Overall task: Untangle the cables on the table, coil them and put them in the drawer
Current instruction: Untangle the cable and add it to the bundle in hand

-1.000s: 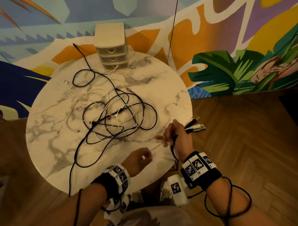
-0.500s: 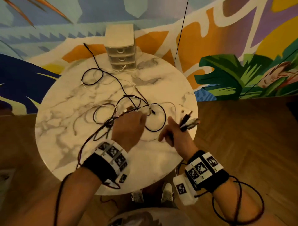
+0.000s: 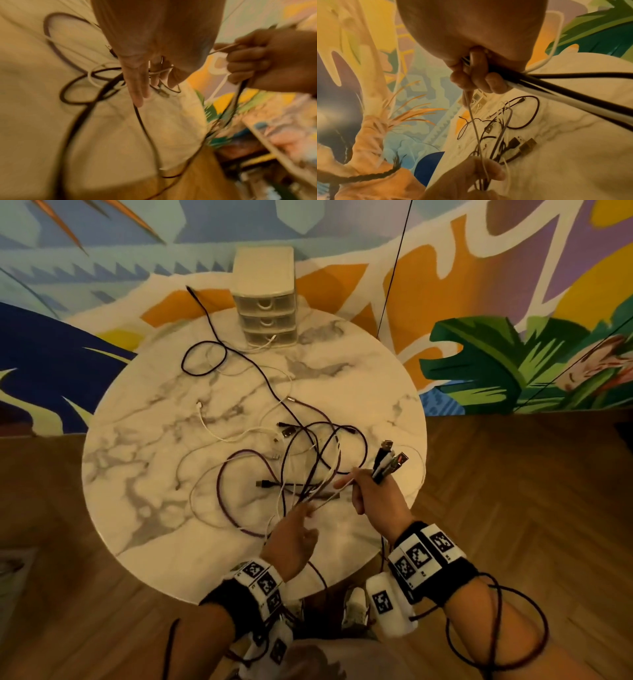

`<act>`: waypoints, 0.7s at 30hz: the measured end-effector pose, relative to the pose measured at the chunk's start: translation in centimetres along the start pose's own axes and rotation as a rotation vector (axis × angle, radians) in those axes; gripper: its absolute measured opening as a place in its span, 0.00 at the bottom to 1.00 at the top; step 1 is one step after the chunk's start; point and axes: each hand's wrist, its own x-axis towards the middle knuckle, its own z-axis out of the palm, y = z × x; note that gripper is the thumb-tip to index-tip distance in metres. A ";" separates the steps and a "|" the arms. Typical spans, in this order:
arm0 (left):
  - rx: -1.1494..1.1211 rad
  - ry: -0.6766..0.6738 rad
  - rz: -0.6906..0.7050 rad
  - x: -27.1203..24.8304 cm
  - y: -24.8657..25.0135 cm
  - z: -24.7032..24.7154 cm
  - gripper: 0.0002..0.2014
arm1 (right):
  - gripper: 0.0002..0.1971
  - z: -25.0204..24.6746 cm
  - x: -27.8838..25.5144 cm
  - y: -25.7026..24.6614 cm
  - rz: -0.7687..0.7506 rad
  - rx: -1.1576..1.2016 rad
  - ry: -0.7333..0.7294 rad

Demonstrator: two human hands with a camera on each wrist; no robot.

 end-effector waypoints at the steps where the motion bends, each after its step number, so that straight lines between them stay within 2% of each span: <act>1: 0.071 -0.018 -0.019 0.2 -1.1 -0.1 0.21 | 0.22 -0.2 0.0 0.2 -0.006 -0.010 0.003; 4: 0.287 0.087 -0.064 3.5 -3.0 -4.0 0.23 | 0.24 -1.1 0.0 0.7 -0.039 -0.022 0.053; 7: 0.301 0.254 0.080 7.7 -3.4 -10.1 0.26 | 0.28 -1.9 0.8 1.1 -0.091 -0.016 0.118; 9: 0.308 0.277 0.195 9.1 -3.4 -12.5 0.26 | 0.28 -2.1 1.5 1.3 -0.100 0.001 0.148; 11: 0.287 0.275 0.220 9.0 -3.3 -12.6 0.27 | 0.29 -2.0 1.8 1.6 -0.092 0.007 0.134; 14: 0.255 0.288 0.174 6.6 -5.3 -9.6 0.20 | 0.28 -1.8 1.9 1.8 -0.061 0.026 0.069; 17: 0.257 0.345 0.046 2.9 -7.4 -6.3 0.12 | 0.28 -1.5 1.7 1.8 -0.034 0.014 0.019; 21: 0.220 0.392 -0.133 1.4 -9.1 -6.1 0.22 | 0.27 -1.0 1.4 1.6 -0.007 -0.031 -0.019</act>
